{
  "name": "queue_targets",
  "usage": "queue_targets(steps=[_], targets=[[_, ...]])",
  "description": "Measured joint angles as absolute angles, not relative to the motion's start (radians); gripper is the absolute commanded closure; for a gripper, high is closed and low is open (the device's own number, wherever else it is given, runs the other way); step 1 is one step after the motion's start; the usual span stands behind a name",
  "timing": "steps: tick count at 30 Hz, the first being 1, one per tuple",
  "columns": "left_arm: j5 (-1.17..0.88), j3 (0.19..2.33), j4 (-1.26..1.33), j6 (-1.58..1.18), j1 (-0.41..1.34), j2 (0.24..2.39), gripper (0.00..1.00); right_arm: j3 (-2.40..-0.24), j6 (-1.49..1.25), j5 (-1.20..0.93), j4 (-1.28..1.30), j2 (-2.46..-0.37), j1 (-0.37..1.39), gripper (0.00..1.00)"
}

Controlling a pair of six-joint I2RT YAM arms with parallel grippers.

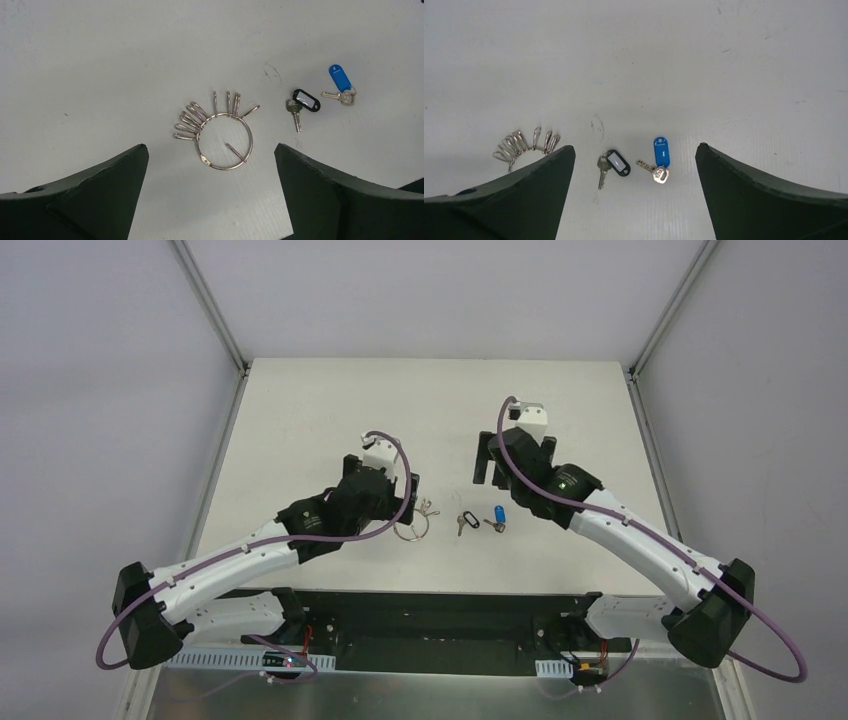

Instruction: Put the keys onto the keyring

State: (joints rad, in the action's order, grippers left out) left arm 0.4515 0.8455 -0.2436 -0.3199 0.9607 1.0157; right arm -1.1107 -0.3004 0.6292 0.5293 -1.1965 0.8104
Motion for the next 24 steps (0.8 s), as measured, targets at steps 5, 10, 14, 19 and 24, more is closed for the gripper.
queue_targets(steps=[5, 10, 14, 19, 24], targets=[[0.421, 0.81, -0.244, -0.395, 0.893, 1.077, 0.03, -1.108, -0.303, 0.515, 0.527, -1.232, 0.814, 0.16], [0.366, 0.748, -0.25, -0.477, 0.78, 1.1, 0.11, -1.081, -0.313, 0.424, 0.496, -1.273, 0.827, 0.25], [0.33, 0.705, -0.25, -0.527, 0.736, 1.1, 0.16, -1.04, -0.342, 0.369, 0.468, -1.31, 0.841, 0.3], [0.311, 0.671, -0.252, -0.564, 0.727, 1.096, 0.18, -1.014, -0.384, 0.316, 0.421, -1.359, 0.851, 0.35], [0.301, 0.647, -0.253, -0.584, 0.712, 1.071, 0.17, -1.006, -0.376, 0.253, 0.353, -1.427, 0.869, 0.4]])
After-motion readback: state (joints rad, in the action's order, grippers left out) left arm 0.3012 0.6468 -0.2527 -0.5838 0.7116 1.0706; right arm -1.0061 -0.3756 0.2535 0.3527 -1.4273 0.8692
